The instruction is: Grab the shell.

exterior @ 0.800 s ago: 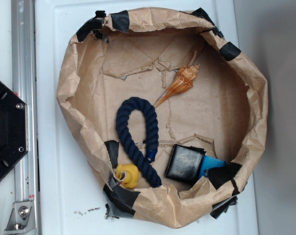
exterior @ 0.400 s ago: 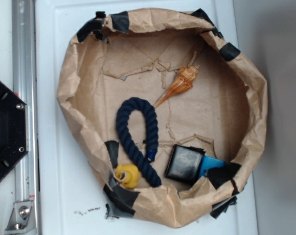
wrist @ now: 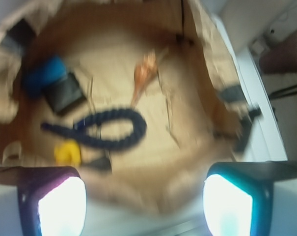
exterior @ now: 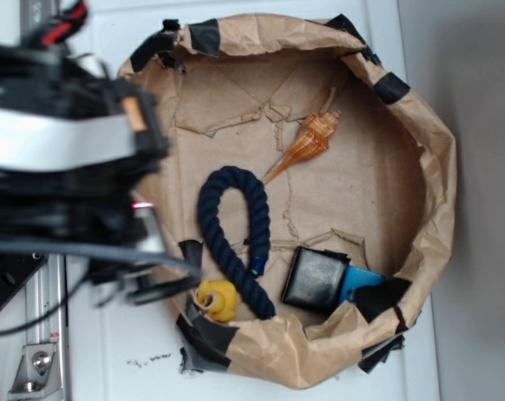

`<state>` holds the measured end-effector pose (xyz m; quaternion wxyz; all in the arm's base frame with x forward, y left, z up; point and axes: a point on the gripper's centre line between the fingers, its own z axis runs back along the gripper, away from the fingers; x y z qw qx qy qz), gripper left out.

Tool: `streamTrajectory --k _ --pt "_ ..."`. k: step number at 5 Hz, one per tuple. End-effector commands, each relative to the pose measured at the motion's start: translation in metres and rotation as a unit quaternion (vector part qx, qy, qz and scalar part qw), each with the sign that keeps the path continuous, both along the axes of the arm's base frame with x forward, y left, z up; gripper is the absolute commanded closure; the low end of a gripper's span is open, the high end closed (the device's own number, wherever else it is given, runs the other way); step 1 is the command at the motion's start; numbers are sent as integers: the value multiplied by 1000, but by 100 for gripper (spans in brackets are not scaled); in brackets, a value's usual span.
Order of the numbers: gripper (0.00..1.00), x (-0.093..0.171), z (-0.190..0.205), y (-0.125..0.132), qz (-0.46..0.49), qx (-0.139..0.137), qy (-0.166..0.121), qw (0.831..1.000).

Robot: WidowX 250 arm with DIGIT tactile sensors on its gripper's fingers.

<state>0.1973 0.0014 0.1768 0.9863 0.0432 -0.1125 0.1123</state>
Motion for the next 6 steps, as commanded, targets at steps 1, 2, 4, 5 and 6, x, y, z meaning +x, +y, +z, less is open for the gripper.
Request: streamTrajectory --k 1,2,4,5,6 --pt "0 61 -54 44 45 -44 -4 998" --pt "0 80 -84 56 25 -47 20 998" --pt "0 116 -113 50 11 -57 44 997" --pt "0 133 -122 43 6 -83 55 995" --pt "100 127 -144 37 -10 -83 94 992"
